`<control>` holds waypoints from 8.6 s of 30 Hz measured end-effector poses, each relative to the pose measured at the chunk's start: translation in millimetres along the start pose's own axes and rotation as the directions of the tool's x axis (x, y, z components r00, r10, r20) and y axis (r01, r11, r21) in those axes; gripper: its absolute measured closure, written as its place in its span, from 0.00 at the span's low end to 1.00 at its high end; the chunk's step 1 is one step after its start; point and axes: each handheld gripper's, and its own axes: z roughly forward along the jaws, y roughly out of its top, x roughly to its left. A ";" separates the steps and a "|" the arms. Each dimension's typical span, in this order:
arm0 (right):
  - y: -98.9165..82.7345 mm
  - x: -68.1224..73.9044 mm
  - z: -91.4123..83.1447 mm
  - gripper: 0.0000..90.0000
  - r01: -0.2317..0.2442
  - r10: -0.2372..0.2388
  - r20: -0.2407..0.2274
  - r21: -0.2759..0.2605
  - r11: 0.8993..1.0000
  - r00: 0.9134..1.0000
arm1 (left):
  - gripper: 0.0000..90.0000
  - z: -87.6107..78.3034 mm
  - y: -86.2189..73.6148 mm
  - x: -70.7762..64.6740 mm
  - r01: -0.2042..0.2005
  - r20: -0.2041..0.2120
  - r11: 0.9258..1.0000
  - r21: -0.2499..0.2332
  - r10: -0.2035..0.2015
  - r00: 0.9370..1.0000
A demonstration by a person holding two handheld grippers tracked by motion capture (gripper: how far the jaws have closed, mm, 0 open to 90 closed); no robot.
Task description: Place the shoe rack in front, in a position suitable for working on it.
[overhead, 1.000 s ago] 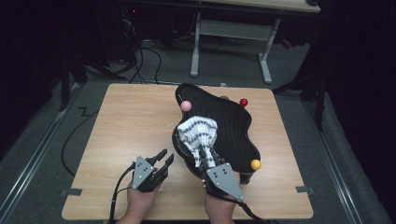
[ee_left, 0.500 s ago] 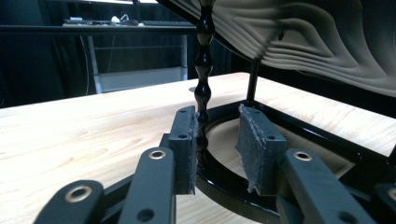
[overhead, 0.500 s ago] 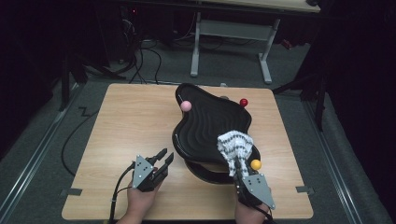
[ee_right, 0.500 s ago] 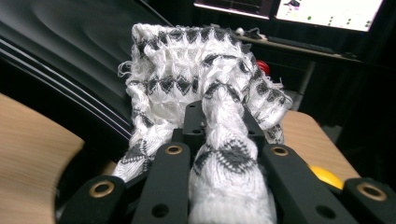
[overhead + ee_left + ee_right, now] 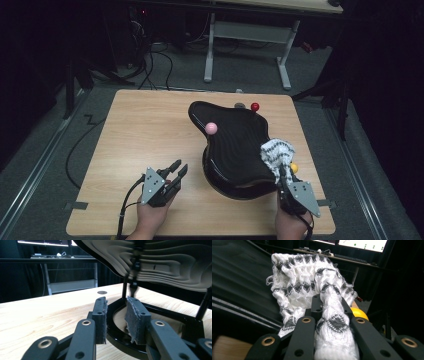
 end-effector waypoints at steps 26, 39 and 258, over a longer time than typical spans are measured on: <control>-0.2 25.8 -53.5 0.89 -0.056 0.050 -0.116 -0.045 0.997 0.992 | 0.77 19.5 -10.6 -9.5 -0.022 0.038 0.999 0.029 0.021 0.999; 40.6 98.4 -90.9 0.89 -0.036 -0.042 -0.342 -0.219 0.975 0.939 | 0.77 15.7 -11.1 -5.0 -0.018 0.027 0.999 0.028 0.017 0.999; 45.9 -47.2 -37.8 0.89 -0.152 0.151 -0.019 -0.191 0.970 0.988 | 0.55 44.4 59.7 -53.7 -0.195 0.015 0.980 -0.034 0.195 0.981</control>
